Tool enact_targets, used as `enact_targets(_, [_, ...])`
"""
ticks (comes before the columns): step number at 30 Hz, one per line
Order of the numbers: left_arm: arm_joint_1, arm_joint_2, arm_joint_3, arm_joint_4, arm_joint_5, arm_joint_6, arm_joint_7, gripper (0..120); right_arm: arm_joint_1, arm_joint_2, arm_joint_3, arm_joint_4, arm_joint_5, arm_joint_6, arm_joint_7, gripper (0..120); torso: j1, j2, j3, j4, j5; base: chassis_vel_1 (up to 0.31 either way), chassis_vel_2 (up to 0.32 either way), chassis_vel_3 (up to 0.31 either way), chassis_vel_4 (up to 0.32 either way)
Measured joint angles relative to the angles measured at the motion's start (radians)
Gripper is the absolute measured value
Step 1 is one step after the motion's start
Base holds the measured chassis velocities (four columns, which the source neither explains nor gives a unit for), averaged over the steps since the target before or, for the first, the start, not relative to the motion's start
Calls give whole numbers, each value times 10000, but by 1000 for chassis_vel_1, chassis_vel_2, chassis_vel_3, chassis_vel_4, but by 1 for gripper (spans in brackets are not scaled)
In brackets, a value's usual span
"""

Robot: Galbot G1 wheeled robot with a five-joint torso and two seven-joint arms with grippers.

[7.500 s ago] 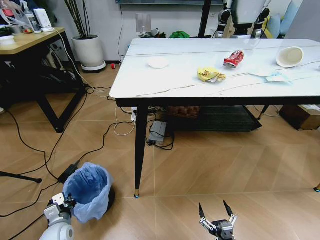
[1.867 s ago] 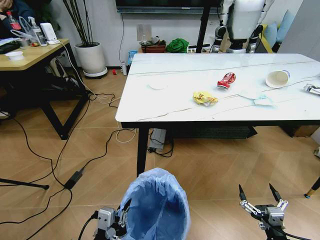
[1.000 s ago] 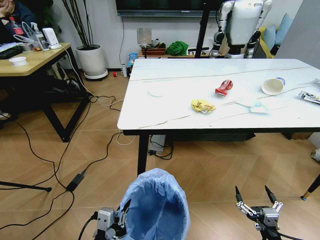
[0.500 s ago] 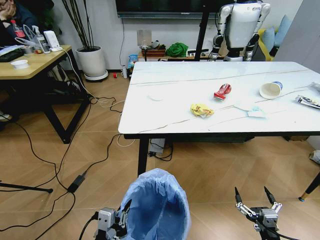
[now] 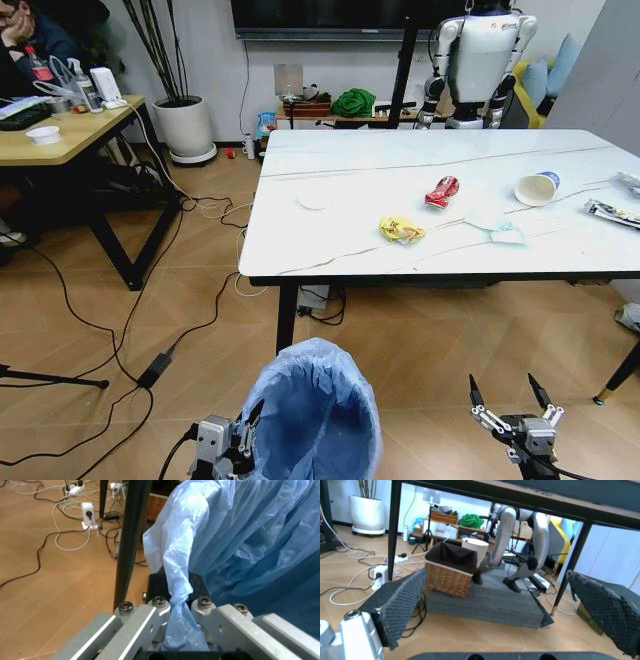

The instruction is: Pick up the trash bin and place the trash from the table into it.

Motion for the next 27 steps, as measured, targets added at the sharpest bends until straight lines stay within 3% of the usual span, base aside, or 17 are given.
enact_targets(13, [27,-39,24,-29,123,-21,31,0,-7,33,-35,16,-18,14,1,100,195,439,243,0,0,0,0,0,0])
enact_targets(27, [32,-46,57,-29,269,-40,47,0,-29,72,-88,15,-84,48,2,100,505,1190,684,0,0,0,0,0,0])
